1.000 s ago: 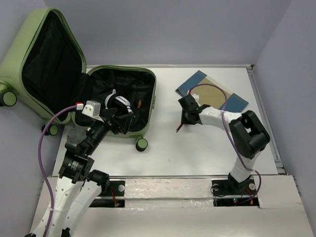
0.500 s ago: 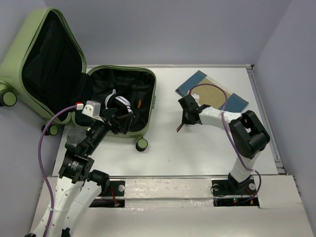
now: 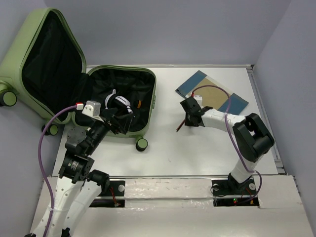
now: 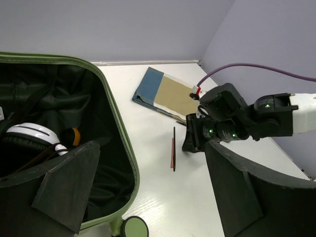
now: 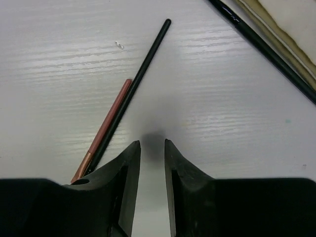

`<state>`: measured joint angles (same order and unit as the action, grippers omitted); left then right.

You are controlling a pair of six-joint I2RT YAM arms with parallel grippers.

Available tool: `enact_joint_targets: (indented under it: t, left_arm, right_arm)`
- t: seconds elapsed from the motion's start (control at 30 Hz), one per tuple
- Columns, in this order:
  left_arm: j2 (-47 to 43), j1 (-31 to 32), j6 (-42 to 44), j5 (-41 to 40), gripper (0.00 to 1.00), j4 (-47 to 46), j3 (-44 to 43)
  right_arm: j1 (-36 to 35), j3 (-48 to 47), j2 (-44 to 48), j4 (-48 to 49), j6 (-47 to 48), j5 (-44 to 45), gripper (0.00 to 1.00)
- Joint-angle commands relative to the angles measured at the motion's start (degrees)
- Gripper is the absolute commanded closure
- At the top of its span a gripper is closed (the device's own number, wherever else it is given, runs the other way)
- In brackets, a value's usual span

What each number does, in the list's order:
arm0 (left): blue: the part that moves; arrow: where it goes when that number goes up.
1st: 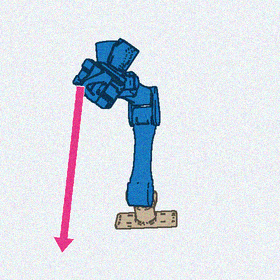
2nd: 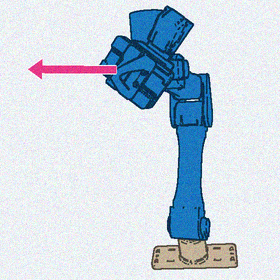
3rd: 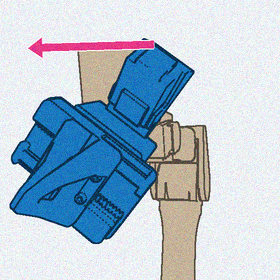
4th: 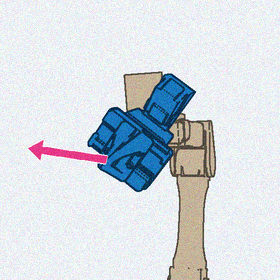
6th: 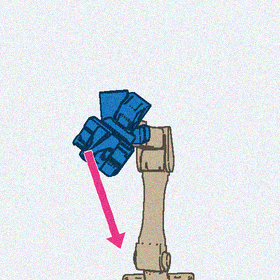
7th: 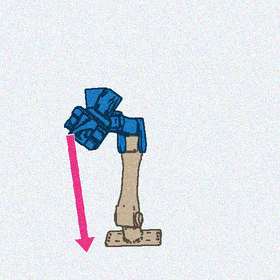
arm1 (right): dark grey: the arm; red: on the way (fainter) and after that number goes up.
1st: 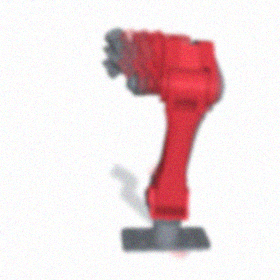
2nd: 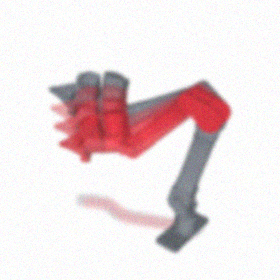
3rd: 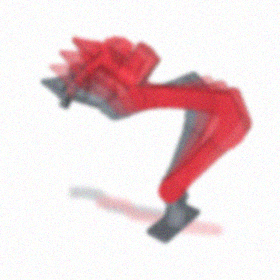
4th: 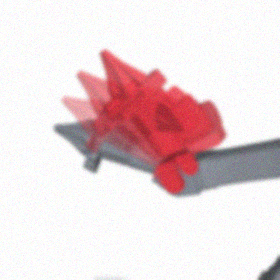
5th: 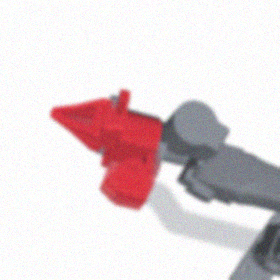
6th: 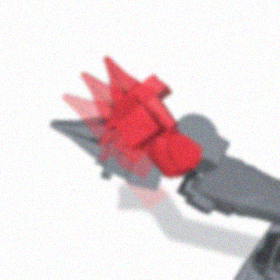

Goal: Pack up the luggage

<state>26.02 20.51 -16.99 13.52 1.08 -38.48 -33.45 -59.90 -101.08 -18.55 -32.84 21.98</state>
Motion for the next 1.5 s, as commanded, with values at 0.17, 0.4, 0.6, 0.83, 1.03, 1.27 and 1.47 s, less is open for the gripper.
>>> enact_joint_targets:
  t: [0.17,0.4,0.6,0.83,1.03,1.27,1.47]
  left_arm:
    - [0.1,0.0,0.3,1.4,0.01,-2.5,-2.0]
    - [0.3,0.0,0.3,1.5,0.01,-2.5,-2.0]
    - [0.1,0.0,0.4,1.6,0.01,-2.5,-2.0]
    - [0.1,0.0,0.4,1.7,0.01,-2.4,-2.1]
    - [0.3,0.0,0.4,1.8,0.01,-2.4,-2.0]
    - [0.3,0.0,0.4,1.8,0.01,-2.5,-2.1]
    - [0.2,0.0,0.4,1.7,0.01,-2.4,-2.0]
  right_arm:
    - [-0.3,-2.3,6.3,1.0,0.9,-1.4,0.51]
    - [0.2,-8.6,-1.2,1.5,0.3,2.9,0.51]
    - [3.8,-12.7,-4.3,1.1,-1.3,3.8,0.52]
    - [4.5,-14.6,-7.7,-0.6,-2.7,4.7,0.55]
    - [5.1,-14.2,-9.4,-0.9,-3.5,5.3,0.58]
    - [5.1,-13.4,-11.4,-1.2,-4.2,5.5,0.65]
    - [5.6,-11.1,-10.8,-1.2,-4.4,6.7,0.78]
